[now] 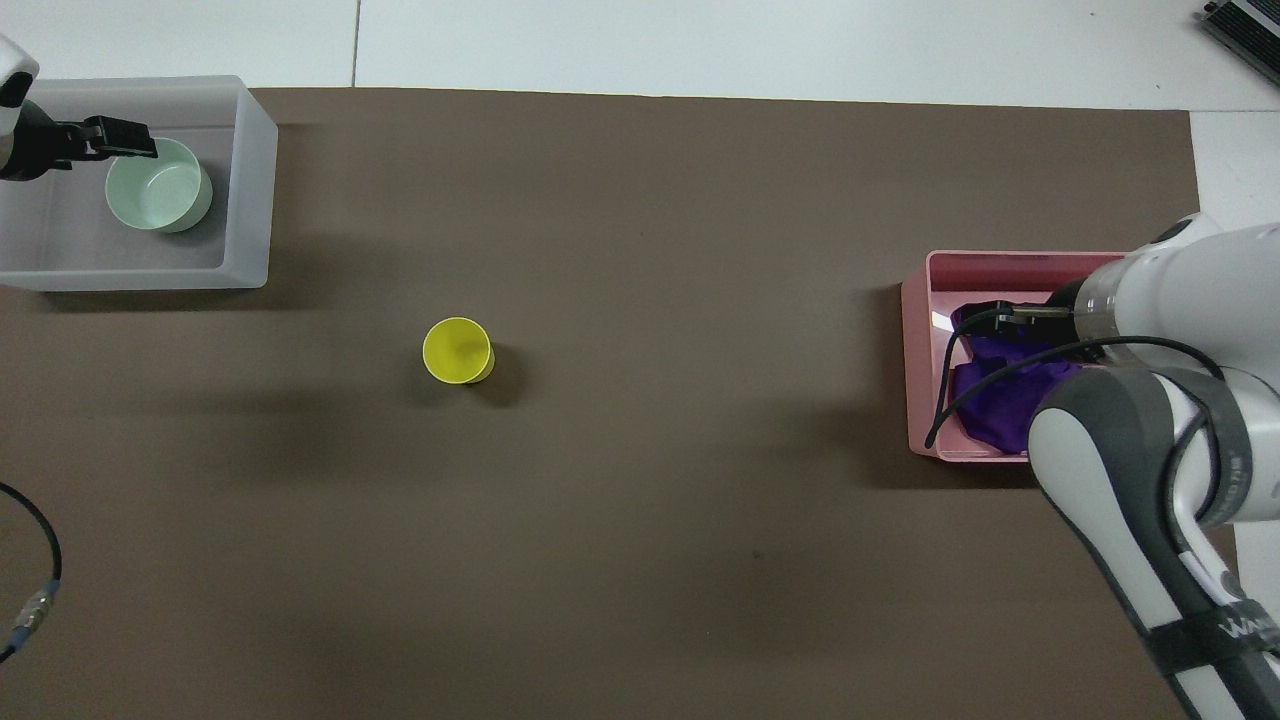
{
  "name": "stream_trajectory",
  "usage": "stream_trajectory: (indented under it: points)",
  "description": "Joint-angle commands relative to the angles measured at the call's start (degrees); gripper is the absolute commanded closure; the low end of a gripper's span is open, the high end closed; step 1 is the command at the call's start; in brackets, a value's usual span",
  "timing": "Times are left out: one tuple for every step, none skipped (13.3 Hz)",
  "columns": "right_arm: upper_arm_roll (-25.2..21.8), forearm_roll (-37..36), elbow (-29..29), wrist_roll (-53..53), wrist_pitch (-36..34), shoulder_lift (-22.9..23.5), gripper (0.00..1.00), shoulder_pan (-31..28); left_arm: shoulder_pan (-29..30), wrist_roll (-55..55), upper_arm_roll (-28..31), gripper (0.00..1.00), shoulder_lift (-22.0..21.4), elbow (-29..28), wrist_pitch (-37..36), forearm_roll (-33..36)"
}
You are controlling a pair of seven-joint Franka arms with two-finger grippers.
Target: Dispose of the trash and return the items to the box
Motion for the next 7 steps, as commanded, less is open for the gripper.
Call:
stream_trajectory:
  points:
    - [0.3,-0.2,6.9,1.4,-9.9,-1.7,0.00,-0.7,-3.9,0.5,0.7,0.00,-10.8,-13.5,0.0,0.8]
    - [0.3,0.1,9.5,1.4,-13.3,-2.3,0.00,-0.7,-5.8,0.4,0.7,0.00,-13.9,-17.4,-0.7,0.8]
    - [0.3,0.2,11.4,1.7,-15.9,-2.9,0.00,-0.8,-7.2,0.4,0.7,0.00,-16.2,-20.5,-1.9,0.8]
    - [0.3,0.3,12.5,2.0,-17.6,-4.0,0.00,-0.8,-9.1,0.4,0.7,0.00,-17.7,-22.6,-2.4,0.8]
    - [0.3,0.3,13.1,2.0,-18.7,-5.1,0.00,-0.9,-10.8,0.2,0.7,0.00,-19.2,-24.5,-2.5,0.8]
    - [0.2,0.3,14.0,2.0,-20.2,-5.9,0.00,-0.9,-12.7,-1.1,0.7,0.00,-19.9,-26.4,-2.5,0.8]
    - [0.0,0.3,15.7,1.9,-22.7,-6.3,0.00,-1.1,-15.1,-3.2,0.7,0.00,-20.8,-29.0,-1.1,0.8]
